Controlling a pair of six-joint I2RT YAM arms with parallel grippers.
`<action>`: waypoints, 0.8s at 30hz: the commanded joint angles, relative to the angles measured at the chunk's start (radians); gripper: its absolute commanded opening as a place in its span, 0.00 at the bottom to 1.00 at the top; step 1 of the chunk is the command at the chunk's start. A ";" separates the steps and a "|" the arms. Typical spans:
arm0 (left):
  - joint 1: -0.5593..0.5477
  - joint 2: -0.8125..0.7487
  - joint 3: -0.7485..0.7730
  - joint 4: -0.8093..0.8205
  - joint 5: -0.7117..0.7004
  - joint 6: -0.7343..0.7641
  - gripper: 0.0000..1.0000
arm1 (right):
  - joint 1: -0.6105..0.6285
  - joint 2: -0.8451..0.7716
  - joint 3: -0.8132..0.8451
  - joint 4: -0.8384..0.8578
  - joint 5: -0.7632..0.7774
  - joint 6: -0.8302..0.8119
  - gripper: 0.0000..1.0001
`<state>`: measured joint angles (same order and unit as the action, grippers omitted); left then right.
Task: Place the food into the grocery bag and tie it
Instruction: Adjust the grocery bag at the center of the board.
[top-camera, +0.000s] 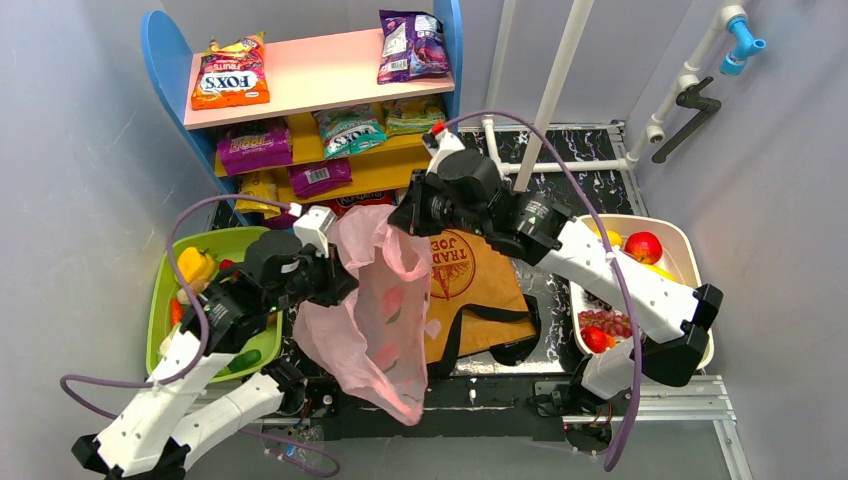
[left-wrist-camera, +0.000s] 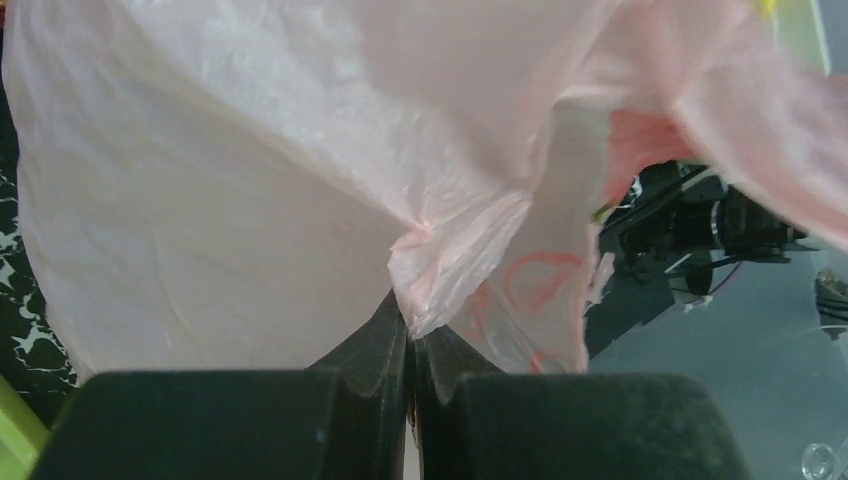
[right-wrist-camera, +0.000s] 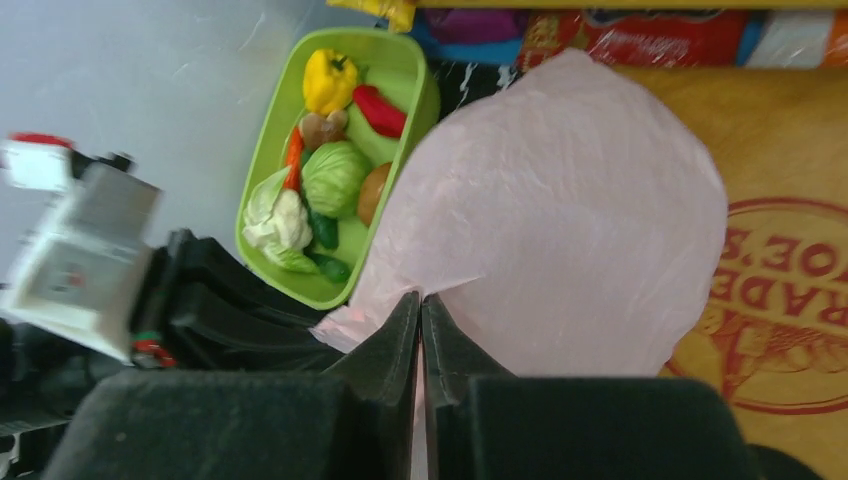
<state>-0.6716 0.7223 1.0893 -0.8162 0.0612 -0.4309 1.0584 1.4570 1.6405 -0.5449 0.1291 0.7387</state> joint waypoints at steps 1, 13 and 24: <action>-0.005 0.014 -0.091 0.109 -0.042 -0.009 0.00 | -0.063 -0.003 0.093 -0.072 0.038 -0.114 0.13; -0.004 0.078 -0.162 0.232 -0.061 -0.026 0.00 | -0.146 -0.030 0.148 -0.012 0.123 -0.214 0.79; -0.004 -0.027 -0.239 0.164 -0.075 0.013 0.00 | -0.254 0.053 0.026 0.330 0.036 -0.103 0.74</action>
<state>-0.6716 0.7418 0.8547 -0.6056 -0.0032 -0.4419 0.8322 1.4689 1.6989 -0.4206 0.2157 0.5781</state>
